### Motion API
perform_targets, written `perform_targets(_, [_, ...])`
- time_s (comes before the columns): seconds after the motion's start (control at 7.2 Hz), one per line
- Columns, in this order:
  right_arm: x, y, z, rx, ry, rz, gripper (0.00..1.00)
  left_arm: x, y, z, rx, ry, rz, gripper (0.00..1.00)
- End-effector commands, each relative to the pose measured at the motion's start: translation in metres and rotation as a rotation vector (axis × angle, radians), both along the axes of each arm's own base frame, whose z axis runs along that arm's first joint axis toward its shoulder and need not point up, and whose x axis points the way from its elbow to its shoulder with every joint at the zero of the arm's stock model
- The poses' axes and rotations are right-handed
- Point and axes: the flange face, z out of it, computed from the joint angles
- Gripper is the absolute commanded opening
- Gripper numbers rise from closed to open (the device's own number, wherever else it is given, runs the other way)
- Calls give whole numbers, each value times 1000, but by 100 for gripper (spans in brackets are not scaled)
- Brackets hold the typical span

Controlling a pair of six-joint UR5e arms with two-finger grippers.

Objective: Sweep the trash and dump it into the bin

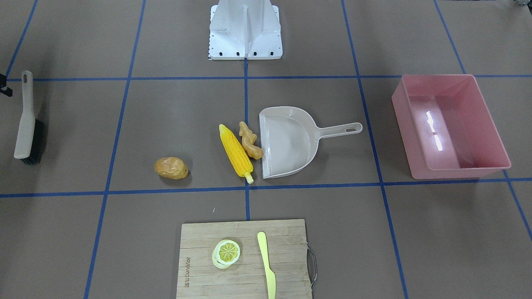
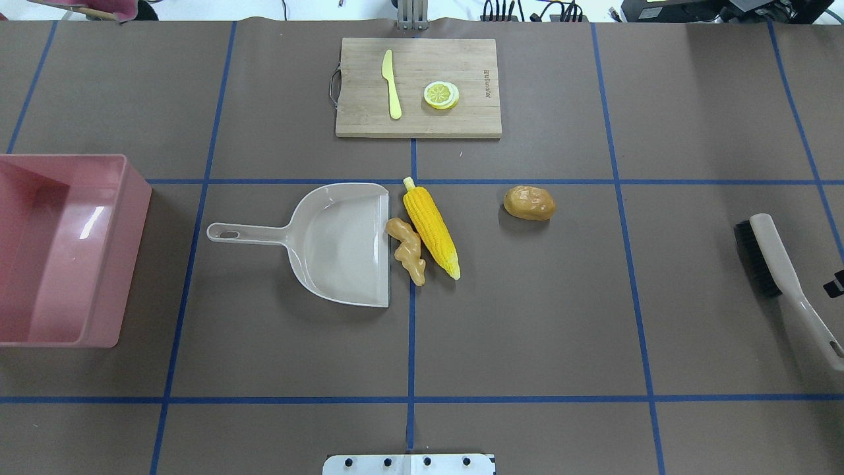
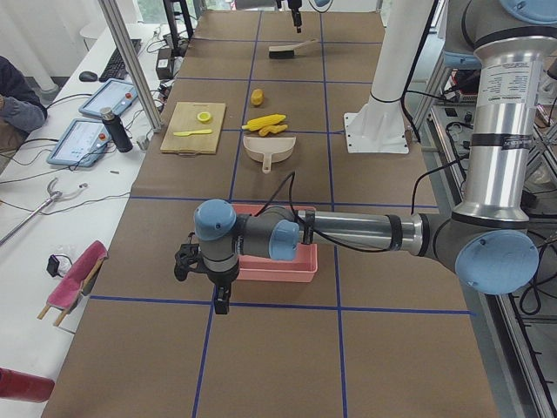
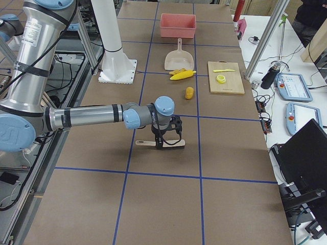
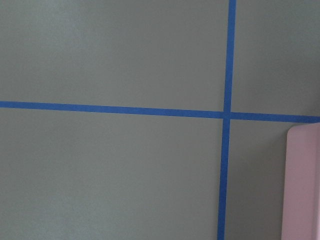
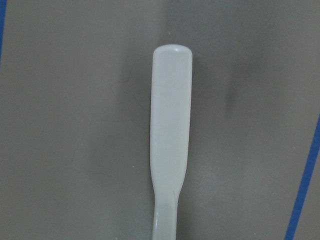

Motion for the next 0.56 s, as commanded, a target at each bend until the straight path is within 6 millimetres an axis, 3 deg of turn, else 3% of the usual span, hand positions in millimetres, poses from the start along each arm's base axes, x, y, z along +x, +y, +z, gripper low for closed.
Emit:
perform_targets(0.0, [-14,9,15,-32,31,-22,100,49,-12,-115,252,26,93,98])
perform_targets(0.42, [-40,4,25,-72,42,-47,100,193,6,-212,734,55,506,98])
